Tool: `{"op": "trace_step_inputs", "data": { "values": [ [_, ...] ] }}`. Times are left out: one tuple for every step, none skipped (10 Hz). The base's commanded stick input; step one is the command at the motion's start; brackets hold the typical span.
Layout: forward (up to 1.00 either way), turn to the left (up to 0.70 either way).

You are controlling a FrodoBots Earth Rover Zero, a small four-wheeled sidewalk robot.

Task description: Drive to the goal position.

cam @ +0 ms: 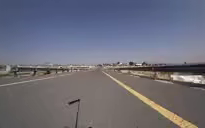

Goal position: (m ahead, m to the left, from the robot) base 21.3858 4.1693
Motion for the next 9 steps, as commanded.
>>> {"op": "trace_step_inputs", "data": {
  "values": [
    [1.00, 0.00],
    [1.00, 0.00],
    [1.00, 0.01],
    [1.00, 0.02],
    [1.00, 0.37],
    [1.00, 0.12],
    [1.00, 0.00],
    [1.00, 0.00],
    [1.00, 0.00]
  ]
}}
